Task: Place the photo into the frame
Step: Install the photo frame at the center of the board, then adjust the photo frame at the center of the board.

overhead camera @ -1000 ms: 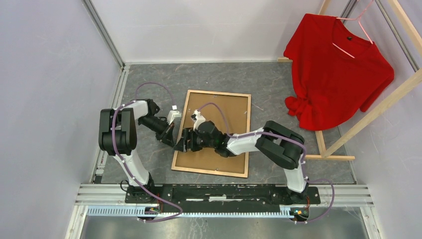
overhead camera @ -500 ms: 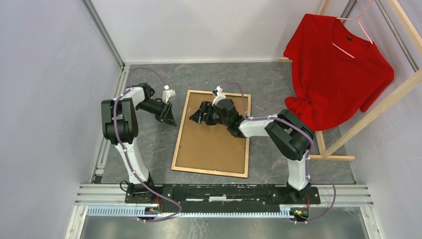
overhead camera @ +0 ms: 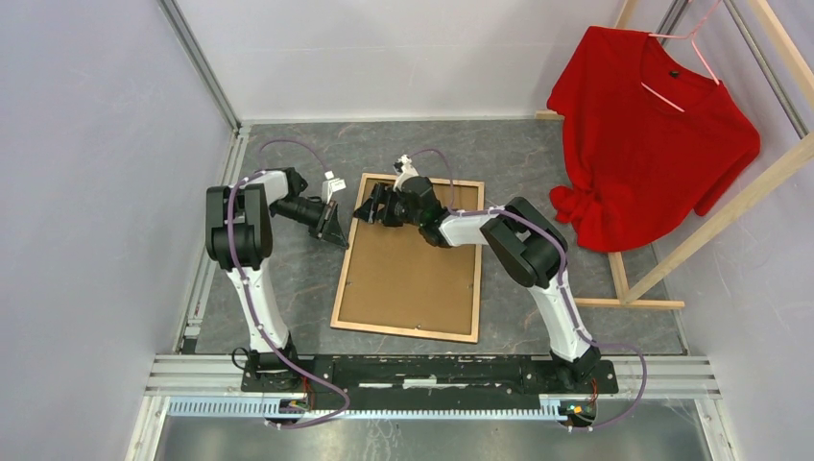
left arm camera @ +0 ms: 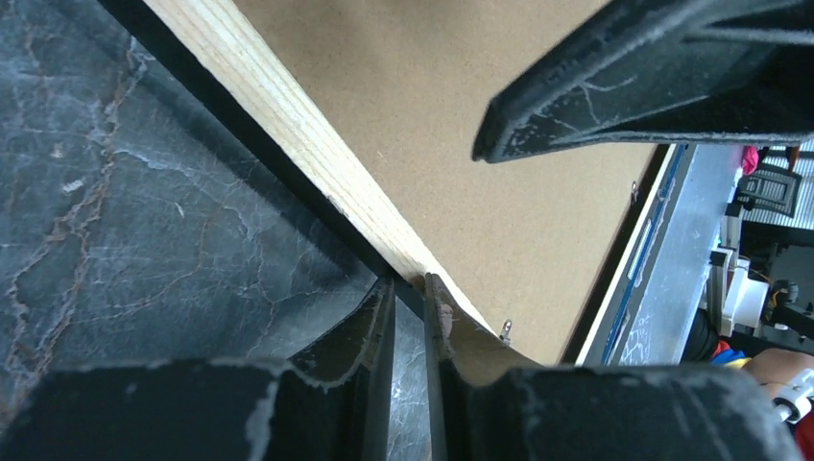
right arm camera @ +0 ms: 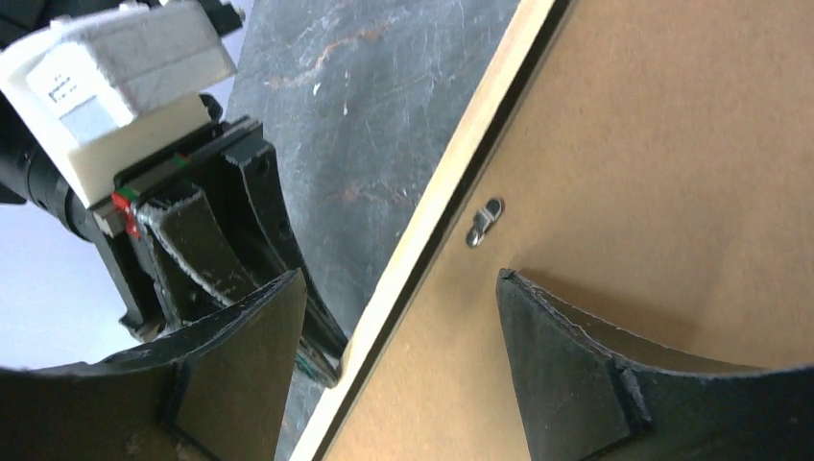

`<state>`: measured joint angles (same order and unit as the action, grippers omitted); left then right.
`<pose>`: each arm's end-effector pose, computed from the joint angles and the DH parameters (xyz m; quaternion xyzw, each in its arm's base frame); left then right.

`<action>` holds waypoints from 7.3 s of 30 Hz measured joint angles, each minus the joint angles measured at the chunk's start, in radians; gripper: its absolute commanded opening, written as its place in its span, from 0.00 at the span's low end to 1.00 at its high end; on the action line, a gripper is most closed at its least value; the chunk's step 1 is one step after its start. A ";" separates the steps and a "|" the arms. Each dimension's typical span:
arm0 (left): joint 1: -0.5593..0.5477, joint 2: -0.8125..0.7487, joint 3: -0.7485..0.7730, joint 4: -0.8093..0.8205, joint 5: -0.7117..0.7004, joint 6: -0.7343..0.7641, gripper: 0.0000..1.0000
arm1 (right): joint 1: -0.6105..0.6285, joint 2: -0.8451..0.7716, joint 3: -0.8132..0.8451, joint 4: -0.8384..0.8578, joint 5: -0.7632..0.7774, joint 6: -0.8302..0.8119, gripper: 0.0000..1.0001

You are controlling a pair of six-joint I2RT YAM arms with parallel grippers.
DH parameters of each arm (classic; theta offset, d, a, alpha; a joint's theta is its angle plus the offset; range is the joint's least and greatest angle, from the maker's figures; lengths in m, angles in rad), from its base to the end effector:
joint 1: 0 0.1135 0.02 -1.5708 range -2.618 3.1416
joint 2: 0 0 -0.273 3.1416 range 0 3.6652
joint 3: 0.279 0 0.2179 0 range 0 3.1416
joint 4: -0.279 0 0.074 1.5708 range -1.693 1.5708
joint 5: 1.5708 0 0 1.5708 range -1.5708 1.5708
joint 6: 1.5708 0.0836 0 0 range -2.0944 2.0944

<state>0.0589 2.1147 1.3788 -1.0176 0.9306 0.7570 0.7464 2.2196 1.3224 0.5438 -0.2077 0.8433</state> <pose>0.3377 -0.0473 0.1291 0.2659 0.8503 -0.4425 0.1024 0.3618 0.3581 0.1508 -0.0197 0.8179 0.4655 0.3376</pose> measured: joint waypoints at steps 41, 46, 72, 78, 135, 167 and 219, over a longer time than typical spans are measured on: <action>0.011 -0.001 -0.039 0.021 0.044 0.000 0.14 | -0.016 0.142 0.189 0.009 -0.082 0.005 0.75; 0.011 -0.001 -0.039 0.021 0.043 0.000 0.14 | -0.020 0.165 0.215 0.016 -0.128 0.005 0.75; 0.011 -0.005 -0.041 0.021 0.040 0.000 0.13 | -0.138 0.118 0.231 -0.098 -0.138 -0.089 0.84; 0.011 -0.006 -0.043 0.024 0.039 0.000 0.13 | -0.206 0.037 0.217 -0.193 -0.045 -0.163 0.81; 0.011 -0.029 -0.049 0.009 -0.022 0.002 0.29 | -0.233 -0.194 -0.076 -0.275 0.119 -0.269 0.84; -0.006 -0.233 -0.230 0.133 -0.309 -0.087 0.28 | -0.239 -0.986 -0.836 -0.594 0.239 -0.350 0.78; -0.161 -0.626 -0.057 -0.046 -0.479 -0.126 1.00 | 0.381 -0.659 -0.509 -0.464 -0.099 -1.358 0.70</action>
<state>-0.1024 1.4883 1.3220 -1.0637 0.4515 0.6315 1.1275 1.5608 0.8131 0.0799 -0.3069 -0.5152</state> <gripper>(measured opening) 0.970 0.710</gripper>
